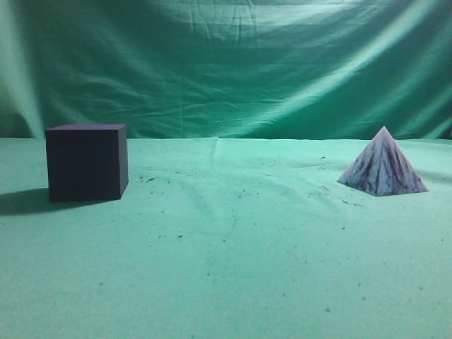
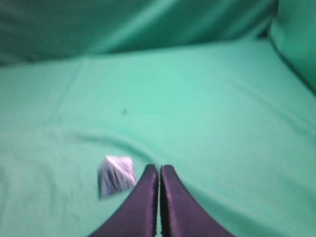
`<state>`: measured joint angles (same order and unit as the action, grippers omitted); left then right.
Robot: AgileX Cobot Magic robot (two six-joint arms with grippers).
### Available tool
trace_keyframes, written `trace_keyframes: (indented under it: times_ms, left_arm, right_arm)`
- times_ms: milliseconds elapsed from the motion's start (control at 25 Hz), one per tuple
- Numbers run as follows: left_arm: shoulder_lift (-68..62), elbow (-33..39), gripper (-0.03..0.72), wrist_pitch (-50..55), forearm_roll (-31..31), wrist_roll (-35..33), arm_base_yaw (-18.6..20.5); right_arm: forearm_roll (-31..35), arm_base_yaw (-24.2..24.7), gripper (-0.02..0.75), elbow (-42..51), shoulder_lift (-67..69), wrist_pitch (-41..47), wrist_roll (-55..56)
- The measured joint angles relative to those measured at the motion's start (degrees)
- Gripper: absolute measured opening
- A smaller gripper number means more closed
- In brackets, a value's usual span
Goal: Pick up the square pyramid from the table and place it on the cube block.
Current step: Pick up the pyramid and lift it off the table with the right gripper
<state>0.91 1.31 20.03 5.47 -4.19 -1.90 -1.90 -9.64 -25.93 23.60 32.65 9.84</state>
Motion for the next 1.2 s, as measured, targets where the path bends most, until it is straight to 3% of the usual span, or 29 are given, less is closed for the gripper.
trace_keyframes:
  times_ms: [440, 560, 800, 840, 880, 1040, 1080, 1200]
  left_arm:
    - [0.0, 0.0, 0.0, 0.0, 0.0, 0.0, 0.0]
    - [0.0, 0.0, 0.0, 0.0, 0.0, 0.0, 0.0]
    - [0.0, 0.0, 0.0, 0.0, 0.0, 0.0, 0.0]
    - [0.0, 0.0, 0.0, 0.0, 0.0, 0.0, 0.0]
    - [0.0, 0.0, 0.0, 0.0, 0.0, 0.0, 0.0]
    - [0.0, 0.0, 0.0, 0.0, 0.0, 0.0, 0.0]
    - [0.0, 0.0, 0.0, 0.0, 0.0, 0.0, 0.0]
    - [0.0, 0.0, 0.0, 0.0, 0.0, 0.0, 0.0]
  right_arm:
    - [1.0, -9.2, 0.0, -18.0, 31.0, 20.7, -9.2]
    - [2.6, -10.5, 0.148, -21.6, 38.5, 22.3, -9.3]
    - [6.7, -11.3, 0.592, -25.0, 49.3, 19.2, -12.2]
    - [7.4, -11.3, 0.627, -25.5, 51.0, 18.2, -12.8]
    - [7.9, -11.3, 0.655, -26.1, 52.7, 17.4, -13.3]
    - [8.2, -11.3, 0.643, -28.5, 59.0, 15.6, -13.8]
    - [8.2, -11.3, 0.683, -29.3, 60.9, 15.3, -13.8]
    - [8.2, -11.3, 0.669, -31.9, 66.2, 15.1, -14.0]
